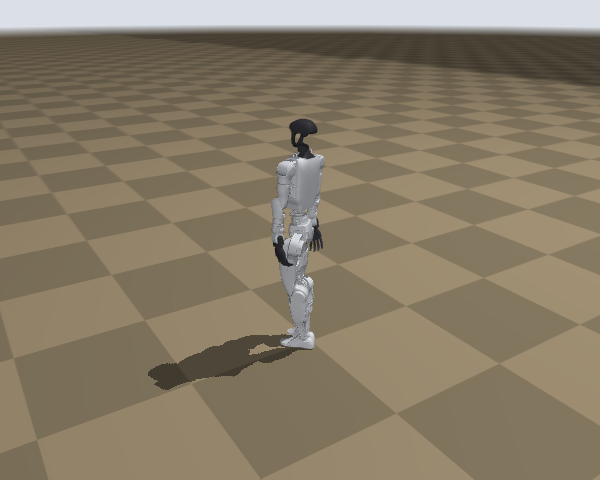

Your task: In place motions

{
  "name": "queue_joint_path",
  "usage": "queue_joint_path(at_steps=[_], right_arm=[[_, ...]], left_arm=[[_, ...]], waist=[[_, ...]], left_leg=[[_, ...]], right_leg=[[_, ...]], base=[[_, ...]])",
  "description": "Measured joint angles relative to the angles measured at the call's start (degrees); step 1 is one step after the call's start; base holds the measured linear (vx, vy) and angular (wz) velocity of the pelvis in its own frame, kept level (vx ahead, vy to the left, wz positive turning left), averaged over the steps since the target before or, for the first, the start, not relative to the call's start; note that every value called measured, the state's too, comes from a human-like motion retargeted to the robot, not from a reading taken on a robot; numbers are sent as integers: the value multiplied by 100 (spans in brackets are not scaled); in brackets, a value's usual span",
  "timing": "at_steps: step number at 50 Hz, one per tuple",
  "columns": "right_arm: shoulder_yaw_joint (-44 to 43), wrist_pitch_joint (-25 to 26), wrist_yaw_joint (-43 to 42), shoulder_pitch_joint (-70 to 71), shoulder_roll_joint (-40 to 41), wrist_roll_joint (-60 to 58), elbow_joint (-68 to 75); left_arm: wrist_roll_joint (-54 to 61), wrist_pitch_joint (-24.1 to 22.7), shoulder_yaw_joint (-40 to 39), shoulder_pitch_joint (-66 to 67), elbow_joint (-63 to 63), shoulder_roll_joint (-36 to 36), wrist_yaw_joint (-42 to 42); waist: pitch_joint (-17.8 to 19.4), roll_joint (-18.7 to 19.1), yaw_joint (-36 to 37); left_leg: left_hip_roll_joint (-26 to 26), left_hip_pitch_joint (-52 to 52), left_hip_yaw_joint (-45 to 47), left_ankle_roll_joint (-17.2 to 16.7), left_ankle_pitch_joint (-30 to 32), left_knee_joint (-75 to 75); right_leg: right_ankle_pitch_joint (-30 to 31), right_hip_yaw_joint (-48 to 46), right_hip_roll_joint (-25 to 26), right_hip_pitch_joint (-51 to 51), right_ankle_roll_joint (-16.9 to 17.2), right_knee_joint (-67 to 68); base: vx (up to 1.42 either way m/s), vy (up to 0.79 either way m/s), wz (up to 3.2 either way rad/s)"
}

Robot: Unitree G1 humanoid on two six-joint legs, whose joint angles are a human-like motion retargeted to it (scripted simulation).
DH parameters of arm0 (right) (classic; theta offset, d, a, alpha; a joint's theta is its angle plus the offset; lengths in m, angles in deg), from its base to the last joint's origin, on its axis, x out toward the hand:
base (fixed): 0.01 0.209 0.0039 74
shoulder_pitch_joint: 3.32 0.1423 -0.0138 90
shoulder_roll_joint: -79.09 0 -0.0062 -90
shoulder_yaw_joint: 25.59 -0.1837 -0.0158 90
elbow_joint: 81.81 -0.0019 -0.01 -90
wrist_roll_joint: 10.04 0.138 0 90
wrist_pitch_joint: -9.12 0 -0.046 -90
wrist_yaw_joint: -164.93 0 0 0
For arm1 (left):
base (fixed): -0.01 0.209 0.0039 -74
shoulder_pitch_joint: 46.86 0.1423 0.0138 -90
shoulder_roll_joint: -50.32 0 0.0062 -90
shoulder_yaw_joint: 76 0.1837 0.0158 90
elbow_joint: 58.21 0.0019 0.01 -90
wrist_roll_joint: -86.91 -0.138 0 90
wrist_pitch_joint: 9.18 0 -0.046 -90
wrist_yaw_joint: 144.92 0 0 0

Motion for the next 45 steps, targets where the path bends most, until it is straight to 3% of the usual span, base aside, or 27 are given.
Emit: queue_joint_path(at_steps=[7,37,45], right_arm=[[263,-157,113,98,114,-127,-330],[174,-150,144,62,65,13,-139],[123,-127,98,26,-2,4,-47]], left_arm=[[101,54,-193,23,7,-84,23],[51,13,-8,16,-28,-44,-96],[33,11,34,-4,-78,-35,-84]], waist=[[18,-84,908],[15,-136,1012],[8,-171,1541]], left_leg=[[206,-92,958,15,-51,25],[233,-108,972,-6,-31,89],[298,-129,1372,-16,-62,91]], right_leg=[[27,944,151,-60,16,72],[116,931,97,-1,-8,70],[93,1312,171,-14,-53,93]], base=[[-1,0,-108],[0,0,-2],[-9,2,-40]])
